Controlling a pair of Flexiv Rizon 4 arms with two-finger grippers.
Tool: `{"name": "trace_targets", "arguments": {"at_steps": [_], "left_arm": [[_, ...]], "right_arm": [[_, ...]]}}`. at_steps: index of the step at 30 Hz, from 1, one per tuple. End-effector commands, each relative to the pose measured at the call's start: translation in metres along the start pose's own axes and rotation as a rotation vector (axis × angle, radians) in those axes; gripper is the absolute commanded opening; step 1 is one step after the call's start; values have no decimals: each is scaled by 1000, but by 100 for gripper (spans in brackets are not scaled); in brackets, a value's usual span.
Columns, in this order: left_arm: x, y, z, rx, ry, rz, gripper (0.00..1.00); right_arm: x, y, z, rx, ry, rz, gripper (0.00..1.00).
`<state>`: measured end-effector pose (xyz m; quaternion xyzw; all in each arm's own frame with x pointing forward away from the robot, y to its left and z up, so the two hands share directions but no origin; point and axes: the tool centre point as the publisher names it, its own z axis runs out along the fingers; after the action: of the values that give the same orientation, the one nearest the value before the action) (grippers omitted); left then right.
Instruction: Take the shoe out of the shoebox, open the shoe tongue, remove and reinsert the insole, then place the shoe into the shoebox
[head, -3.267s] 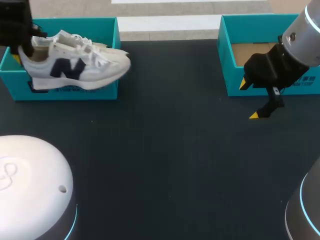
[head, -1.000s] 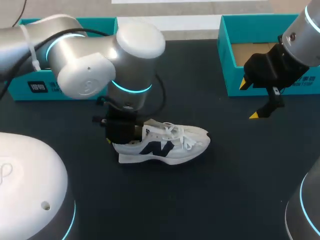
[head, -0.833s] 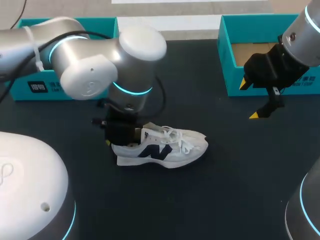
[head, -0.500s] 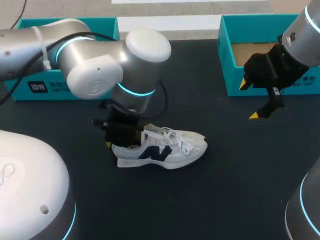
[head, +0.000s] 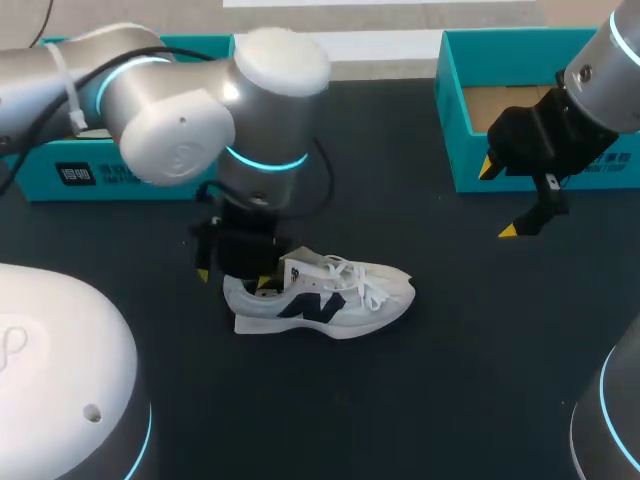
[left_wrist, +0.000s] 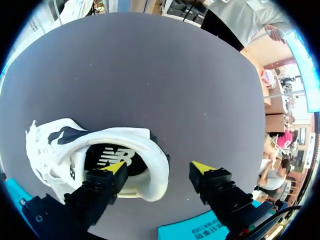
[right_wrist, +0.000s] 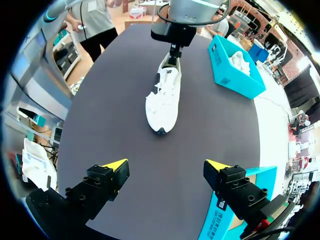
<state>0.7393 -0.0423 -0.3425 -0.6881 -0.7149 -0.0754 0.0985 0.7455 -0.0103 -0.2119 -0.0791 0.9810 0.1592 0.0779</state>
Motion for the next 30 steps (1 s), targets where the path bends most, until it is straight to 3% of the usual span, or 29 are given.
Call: {"name": "trace_targets", "arguments": {"at_steps": [1, 9, 12, 25, 30], "left_arm": [[23, -3, -20, -1, -102, -11, 100], [47, 7, -44, 84, -277, -82, 100], [59, 8, -46, 173, -349, -76, 100], [59, 8, -46, 173, -349, -76, 100], [81, 10, -37, 357, -392, -254, 100]], "right_arm": [[-1, 1, 1, 3, 1, 0, 100], [-1, 1, 1, 3, 1, 0, 100], [-1, 1, 1, 3, 1, 0, 100], [-1, 1, 1, 3, 1, 0, 100], [-1, 1, 1, 3, 1, 0, 100]]}}
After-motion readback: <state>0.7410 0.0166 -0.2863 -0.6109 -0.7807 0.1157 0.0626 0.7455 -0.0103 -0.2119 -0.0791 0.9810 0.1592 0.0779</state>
